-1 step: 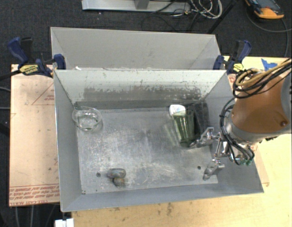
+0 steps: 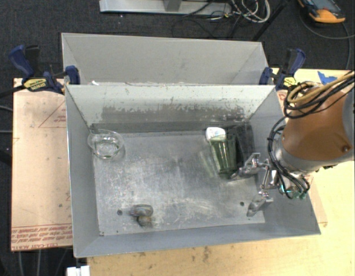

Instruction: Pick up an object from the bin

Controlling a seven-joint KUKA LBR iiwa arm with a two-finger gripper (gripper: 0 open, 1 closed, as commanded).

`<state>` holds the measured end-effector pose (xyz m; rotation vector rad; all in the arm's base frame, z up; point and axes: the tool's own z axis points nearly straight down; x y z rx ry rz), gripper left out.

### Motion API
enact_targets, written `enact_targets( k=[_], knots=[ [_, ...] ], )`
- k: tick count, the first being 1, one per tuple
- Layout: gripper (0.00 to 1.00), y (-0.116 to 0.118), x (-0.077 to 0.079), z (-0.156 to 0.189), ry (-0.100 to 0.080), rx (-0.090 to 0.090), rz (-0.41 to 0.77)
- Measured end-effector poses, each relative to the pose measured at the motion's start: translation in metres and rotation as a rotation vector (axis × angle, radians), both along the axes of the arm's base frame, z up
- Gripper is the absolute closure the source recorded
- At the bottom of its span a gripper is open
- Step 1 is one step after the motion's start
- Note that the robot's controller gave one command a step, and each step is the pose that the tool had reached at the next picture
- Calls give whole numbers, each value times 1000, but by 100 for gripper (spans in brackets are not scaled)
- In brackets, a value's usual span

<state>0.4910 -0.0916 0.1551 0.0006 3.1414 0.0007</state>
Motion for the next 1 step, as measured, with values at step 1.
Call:
enact_targets(
  k=[1],
  knots=[
    [100, -28, 86, -50, -2, 14, -25]
  ],
)
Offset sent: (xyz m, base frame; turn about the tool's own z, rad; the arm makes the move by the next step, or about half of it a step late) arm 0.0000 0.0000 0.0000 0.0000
